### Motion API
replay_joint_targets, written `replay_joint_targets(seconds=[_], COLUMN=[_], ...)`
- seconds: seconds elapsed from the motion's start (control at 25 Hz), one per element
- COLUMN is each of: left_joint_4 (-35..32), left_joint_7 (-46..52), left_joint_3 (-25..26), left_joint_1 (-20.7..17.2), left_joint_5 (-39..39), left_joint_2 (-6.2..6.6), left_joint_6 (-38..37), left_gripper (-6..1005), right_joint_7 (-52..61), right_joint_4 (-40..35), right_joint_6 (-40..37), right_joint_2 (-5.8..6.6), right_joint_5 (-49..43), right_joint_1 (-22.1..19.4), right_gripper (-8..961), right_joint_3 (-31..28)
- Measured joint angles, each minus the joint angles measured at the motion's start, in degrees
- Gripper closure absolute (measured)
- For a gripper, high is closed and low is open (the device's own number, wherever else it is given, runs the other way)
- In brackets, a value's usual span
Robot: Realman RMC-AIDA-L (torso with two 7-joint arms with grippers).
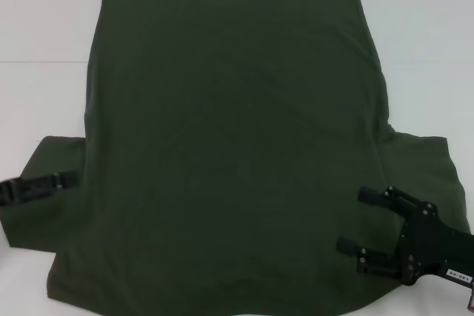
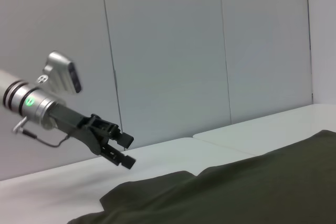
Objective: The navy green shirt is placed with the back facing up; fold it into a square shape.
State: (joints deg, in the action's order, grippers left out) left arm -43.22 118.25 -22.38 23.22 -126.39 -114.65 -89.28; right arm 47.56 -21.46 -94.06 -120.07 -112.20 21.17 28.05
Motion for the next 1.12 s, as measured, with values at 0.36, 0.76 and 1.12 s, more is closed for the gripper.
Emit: replay_joint_targets(seconds=[0.36, 0.76, 1.12], left_joint_4=[-8.0, -4.76, -3.33], left_joint_7=[23.44, 25.25, 25.42], left_joint_3=[-3.88, -3.75, -3.62], left_joint_1=[4.44, 4.59, 4.17], left_joint_5=[-17.99, -20.56, -20.67], left_joint_2=[3.19, 2.99, 3.19], left_joint_6=[1.69, 5.86, 8.07], left_gripper=[86, 92, 97], right_joint_7=[-0.01, -0.01, -0.01], right_joint_4=[0.61, 0.85, 0.98], right_joint_6=[0.4, 0.32, 0.18], right_joint_2=[-0.01, -0.08, -0.01], right_joint_5=[-0.04, -0.04, -0.04], right_joint_1=[0.7, 0.89, 0.85], right_gripper=[12, 12, 11], right_joint_3=[0.25, 0.64, 0.78])
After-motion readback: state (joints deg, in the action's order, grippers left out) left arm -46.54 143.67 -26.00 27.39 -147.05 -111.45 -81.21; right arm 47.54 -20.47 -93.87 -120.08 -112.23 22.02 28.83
